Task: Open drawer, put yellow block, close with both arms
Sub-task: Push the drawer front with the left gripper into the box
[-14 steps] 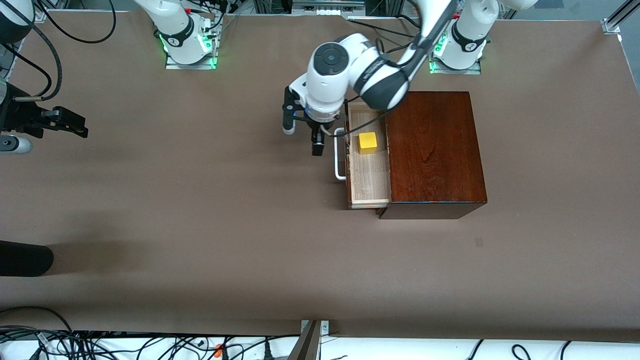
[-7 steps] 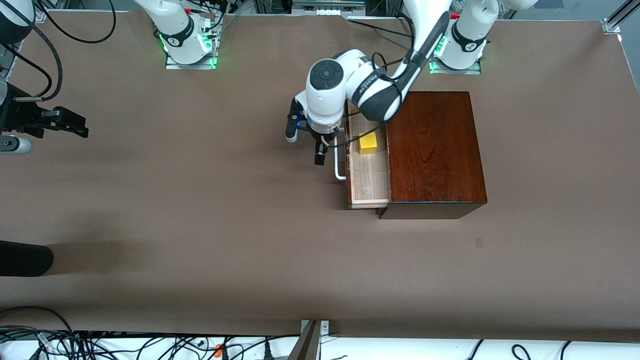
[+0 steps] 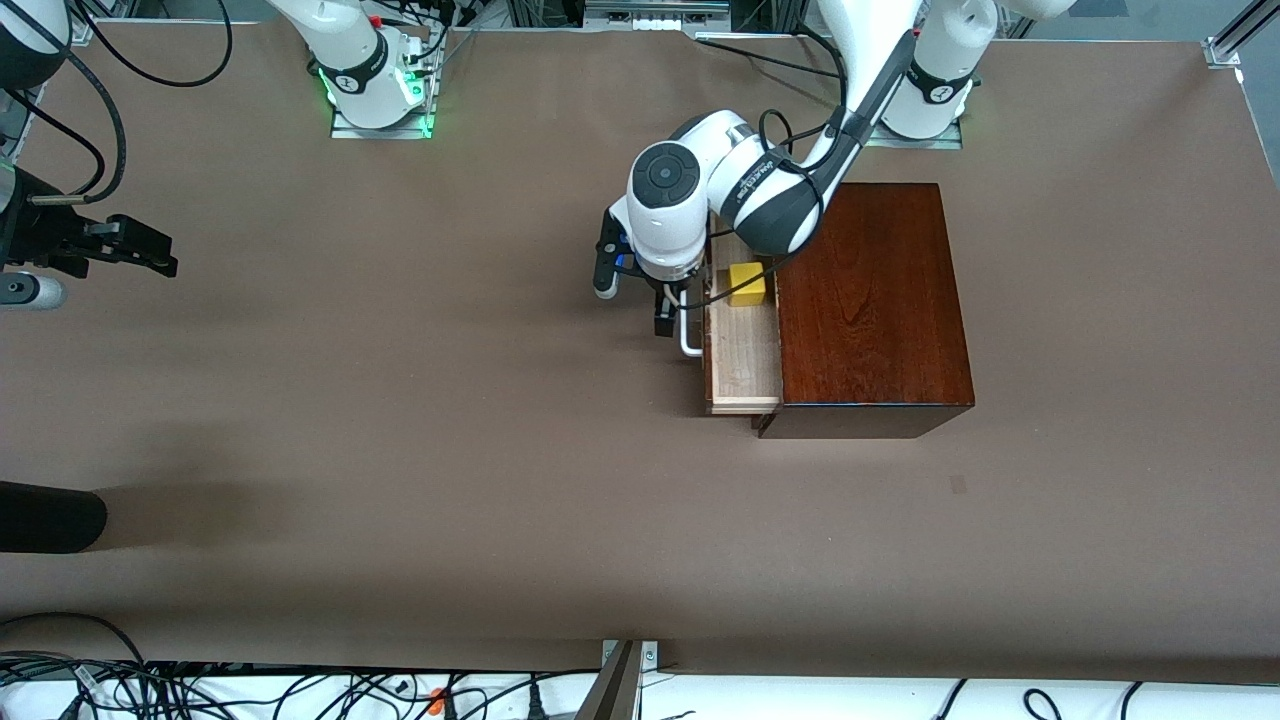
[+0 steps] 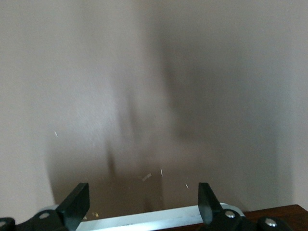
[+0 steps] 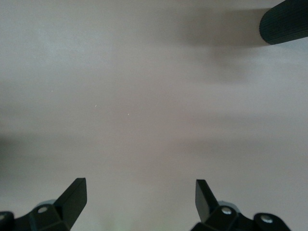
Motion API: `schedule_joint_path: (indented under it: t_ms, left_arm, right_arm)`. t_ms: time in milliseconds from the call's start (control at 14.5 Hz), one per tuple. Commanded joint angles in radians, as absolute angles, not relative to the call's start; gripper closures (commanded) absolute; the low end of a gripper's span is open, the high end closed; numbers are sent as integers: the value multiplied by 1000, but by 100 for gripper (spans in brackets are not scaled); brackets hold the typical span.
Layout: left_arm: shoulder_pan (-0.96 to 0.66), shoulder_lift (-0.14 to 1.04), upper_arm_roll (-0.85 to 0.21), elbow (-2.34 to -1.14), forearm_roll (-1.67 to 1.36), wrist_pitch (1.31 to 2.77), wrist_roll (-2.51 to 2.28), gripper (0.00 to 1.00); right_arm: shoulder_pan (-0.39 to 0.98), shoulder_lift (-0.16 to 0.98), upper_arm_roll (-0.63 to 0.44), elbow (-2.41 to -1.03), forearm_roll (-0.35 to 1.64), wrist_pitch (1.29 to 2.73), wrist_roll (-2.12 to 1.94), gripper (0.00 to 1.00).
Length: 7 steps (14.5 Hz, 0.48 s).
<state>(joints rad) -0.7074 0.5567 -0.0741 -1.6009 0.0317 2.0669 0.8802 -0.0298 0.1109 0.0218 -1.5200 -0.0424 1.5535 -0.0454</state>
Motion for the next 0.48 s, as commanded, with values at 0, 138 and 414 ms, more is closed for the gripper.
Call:
schedule_joint_path:
  t_ms: [0,138,414]
  left_arm:
    - [-681,532,-61,-1606,71,1982,911,0]
    - [-658,532,-61,-1605,72,1965,913,0]
    - [-621,531,-63,-1606,95,1939,914,0]
  right_arm:
    - [-43,101,34,-1531,-28,1563,-41,0]
    - [-43,101,32,-1531,-28,1565,-41,0]
    - [-44,106,32,-1531,-26,1565,-41,0]
